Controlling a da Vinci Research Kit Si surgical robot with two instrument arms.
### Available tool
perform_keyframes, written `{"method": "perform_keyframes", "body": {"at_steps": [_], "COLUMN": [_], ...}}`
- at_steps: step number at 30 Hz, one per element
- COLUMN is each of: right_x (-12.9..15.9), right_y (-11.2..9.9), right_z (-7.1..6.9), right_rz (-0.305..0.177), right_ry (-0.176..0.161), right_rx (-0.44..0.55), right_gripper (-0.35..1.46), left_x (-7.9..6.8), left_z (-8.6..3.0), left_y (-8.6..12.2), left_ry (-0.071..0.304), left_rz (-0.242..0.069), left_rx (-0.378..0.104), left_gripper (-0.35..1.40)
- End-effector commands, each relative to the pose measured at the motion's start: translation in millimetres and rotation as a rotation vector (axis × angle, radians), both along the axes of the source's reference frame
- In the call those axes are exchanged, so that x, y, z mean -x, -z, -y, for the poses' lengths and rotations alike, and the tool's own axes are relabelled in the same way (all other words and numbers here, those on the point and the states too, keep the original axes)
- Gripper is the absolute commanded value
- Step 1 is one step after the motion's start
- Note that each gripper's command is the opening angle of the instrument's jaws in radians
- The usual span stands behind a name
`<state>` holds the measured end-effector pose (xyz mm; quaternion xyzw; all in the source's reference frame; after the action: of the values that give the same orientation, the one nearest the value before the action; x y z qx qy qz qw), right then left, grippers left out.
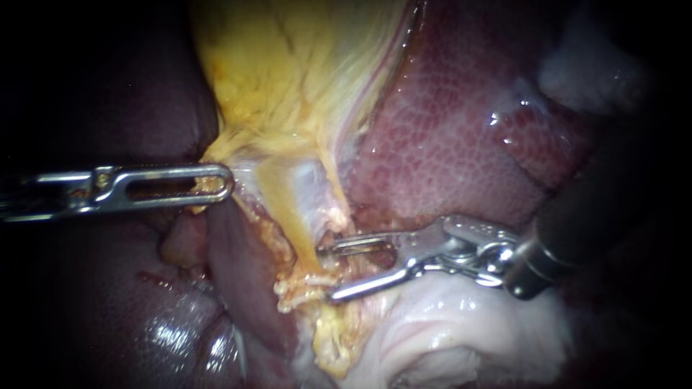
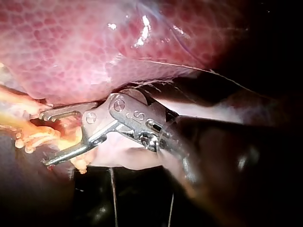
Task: Going back second clip left tube
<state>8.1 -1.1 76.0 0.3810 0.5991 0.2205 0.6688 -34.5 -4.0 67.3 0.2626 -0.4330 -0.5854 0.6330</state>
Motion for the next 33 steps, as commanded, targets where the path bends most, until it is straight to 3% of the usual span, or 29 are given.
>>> {"method": "perform_keyframes", "body": {"at_steps": [1,6,10,15,24,33], "right_x": [1.1,5.0,6.8,7.1,6.9,6.9], "right_y": [1.0,4.7,6.7,7.4,7.4,7.6], "right_z": [-0.8,-3.9,-5.2,-5.2,-5.2,-5.0], "right_rz": [0.004,0.004,0.015,0.016,0.016,0.016], "right_ry": [-0.011,-0.056,-0.061,-0.059,-0.06,-0.06], "right_rx": [0.02,0.07,0.078,0.078,0.079,0.079], "right_gripper": [0.6,0.6,0.6,0.6,0.6,0.6], "left_x": [0.1,0.5,1.1,2.9,8.3,10.1], "left_z": [0.1,0.3,0.7,1.5,2.8,2.7], "left_y": [-0.2,-0.6,-1.2,-2.8,-6.9,-7.9], "left_ry": [0.0,0.002,0.003,-0.001,-0.043,-0.055], "left_rz": [-0.001,-0.003,-0.004,0.004,-0.001,-0.001], "left_rx": [0.0,0.003,0.007,0.007,-0.007,-0.01], "left_gripper": [-0.35,-0.35,-0.35,-0.35,-0.35,-0.35]}}
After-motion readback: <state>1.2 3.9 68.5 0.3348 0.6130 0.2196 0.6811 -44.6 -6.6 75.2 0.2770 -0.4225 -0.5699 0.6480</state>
